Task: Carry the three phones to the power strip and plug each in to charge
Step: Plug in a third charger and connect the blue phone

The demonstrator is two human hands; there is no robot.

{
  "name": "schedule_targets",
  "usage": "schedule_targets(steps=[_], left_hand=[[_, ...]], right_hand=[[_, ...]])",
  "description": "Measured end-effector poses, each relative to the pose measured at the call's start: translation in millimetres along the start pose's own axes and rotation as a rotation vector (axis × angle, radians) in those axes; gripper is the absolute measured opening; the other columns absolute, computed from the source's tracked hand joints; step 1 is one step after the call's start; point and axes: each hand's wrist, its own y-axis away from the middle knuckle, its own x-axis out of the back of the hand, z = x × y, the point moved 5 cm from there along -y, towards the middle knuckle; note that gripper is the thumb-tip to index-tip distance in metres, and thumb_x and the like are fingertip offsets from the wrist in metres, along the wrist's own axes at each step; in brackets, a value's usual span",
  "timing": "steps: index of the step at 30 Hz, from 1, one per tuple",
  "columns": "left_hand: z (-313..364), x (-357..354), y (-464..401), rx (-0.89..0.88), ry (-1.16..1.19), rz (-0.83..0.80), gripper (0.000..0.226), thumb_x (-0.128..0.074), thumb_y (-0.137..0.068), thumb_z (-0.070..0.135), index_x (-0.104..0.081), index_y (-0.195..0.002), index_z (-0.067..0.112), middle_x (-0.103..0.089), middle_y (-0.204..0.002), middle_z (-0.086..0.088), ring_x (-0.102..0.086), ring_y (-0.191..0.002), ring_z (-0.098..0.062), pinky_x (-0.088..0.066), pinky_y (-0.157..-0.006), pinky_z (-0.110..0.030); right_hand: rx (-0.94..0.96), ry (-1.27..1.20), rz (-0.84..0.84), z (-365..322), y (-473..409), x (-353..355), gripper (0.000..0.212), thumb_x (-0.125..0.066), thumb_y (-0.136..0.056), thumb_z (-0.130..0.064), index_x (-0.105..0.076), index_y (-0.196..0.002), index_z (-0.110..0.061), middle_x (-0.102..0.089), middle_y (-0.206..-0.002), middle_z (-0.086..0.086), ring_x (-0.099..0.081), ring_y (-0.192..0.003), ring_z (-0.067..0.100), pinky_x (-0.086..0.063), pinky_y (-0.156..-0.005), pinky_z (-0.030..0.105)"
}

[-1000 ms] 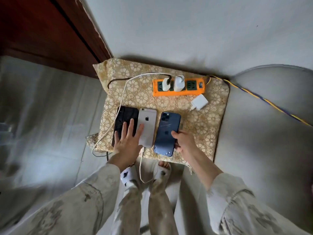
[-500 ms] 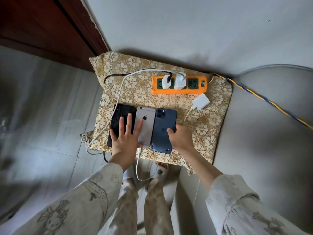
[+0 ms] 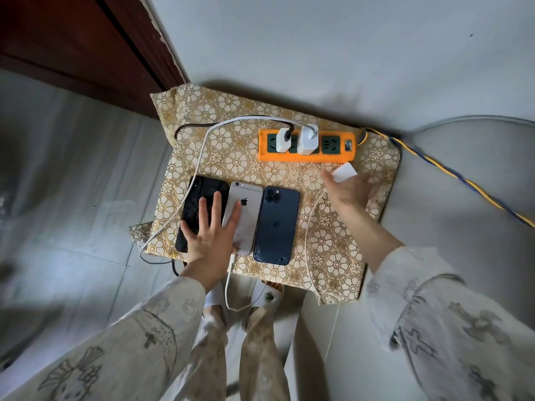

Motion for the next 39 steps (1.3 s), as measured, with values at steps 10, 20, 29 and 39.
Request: schedule_targets(steps=[10,20,29,39], left_hand=[[-2,-3,-2,0.007,0.029,0.003,0.100,-0.061,-0.086,0.024,0.023,-0.139,0.034,0.029,-0.151,-0.007,0.020,-0.140,-0.033,-0.013,-0.109,-0.065],[-3,-2,-2,-0.005,0.057,-0.015,0.097,-0.057,-0.086,0.036,0.024,-0.138,0.034,0.030,-0.151,-0.006,0.020,-0.141,-0.033,-0.013,-0.109,-0.064],[-4,-5,-4,0.009,0.068,-0.020,0.101,-0.058,-0.085,0.036,0.029,-0.136,0.035,0.033,-0.150,-0.004,0.023,-0.140,-0.032,-0.009,-0.109,-0.064],[-3,-7,-3,0.002,0.043,0.017,0.101,-0.059,-0.085,0.034,0.028,-0.137,0.034,0.030,-0.151,-0.006,0.018,-0.141,-0.033,-0.015,-0.109,-0.063]], right_hand=[[0.273,-0.171,0.048,-10,7,36,0.049,-0.066,-0.081,-0.011,-0.041,-0.123,-0.005,-0.058,-0.123,0.017,-0.057,-0.094,0.021,-0.037,-0.064,0.011],[0.395,0.323,-0.292,-66,-19,45,0.030,-0.046,-0.083,-0.027,-0.067,-0.084,-0.005,-0.070,-0.084,0.013,-0.059,-0.063,0.022,-0.046,-0.059,0.030],[0.364,0.388,-0.316,-91,-32,51,0.032,-0.053,-0.080,-0.032,-0.063,-0.077,-0.001,-0.065,-0.072,0.013,-0.061,-0.062,0.026,-0.044,-0.055,0.027],[0.378,0.331,-0.302,-94,-20,38,0.044,-0.059,-0.081,-0.039,-0.065,-0.095,0.003,-0.067,-0.088,0.019,-0.061,-0.078,0.030,-0.052,-0.079,0.047]])
